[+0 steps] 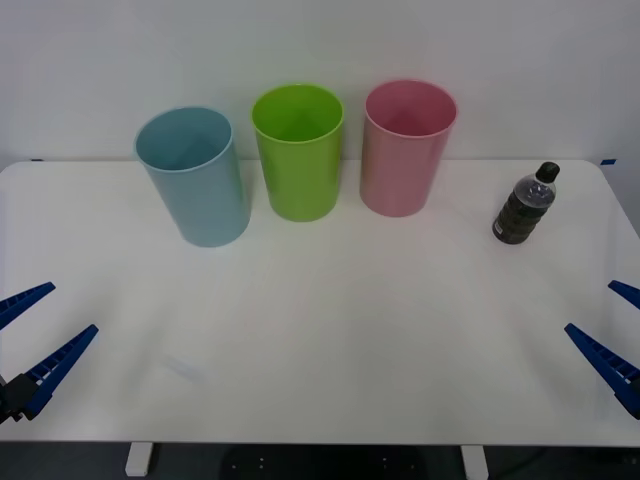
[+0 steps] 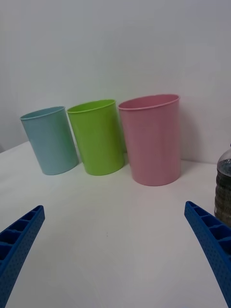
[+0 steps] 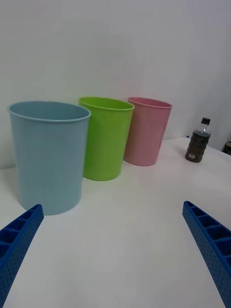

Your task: Grasp the object on the table and drop it into the matching bin: aluminum can to the light blue bin, PET bottle to the pink bin.

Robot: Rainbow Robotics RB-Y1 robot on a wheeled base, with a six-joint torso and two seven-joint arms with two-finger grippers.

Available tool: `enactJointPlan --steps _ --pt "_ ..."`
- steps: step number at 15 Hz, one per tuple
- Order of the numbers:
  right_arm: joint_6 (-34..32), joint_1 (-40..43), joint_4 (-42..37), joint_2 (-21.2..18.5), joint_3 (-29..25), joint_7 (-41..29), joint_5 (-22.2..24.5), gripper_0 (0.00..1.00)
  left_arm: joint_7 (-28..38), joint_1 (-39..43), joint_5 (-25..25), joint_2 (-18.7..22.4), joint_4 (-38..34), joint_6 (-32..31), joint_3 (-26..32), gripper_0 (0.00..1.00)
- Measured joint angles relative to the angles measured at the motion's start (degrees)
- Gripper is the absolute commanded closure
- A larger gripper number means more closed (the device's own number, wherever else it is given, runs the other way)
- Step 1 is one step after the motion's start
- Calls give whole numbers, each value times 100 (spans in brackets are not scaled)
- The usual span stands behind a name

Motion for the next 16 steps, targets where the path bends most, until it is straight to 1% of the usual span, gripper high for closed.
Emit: enactJointPlan --steps 3,4,6,9,13,16 --pt "7 13 4 45 -17 0 -11 0 0 0 0 0 0 0 0 0" --pt "25 38 4 110 -50 5 -48 0 0 0 0 0 0 0 0 0" --pt "119 122 -120 117 -52 7 -129 0 0 0 0 0 0 0 0 0" --pt "591 253 -293 79 107 57 -189 0 0 0 0 0 0 0 0 0" --pt "1322 257 -292 77 374 216 -191 0 0 0 0 0 0 0 0 0" --pt "1841 222 -294 77 527 433 -99 0 0 0 0 0 0 0 0 0"
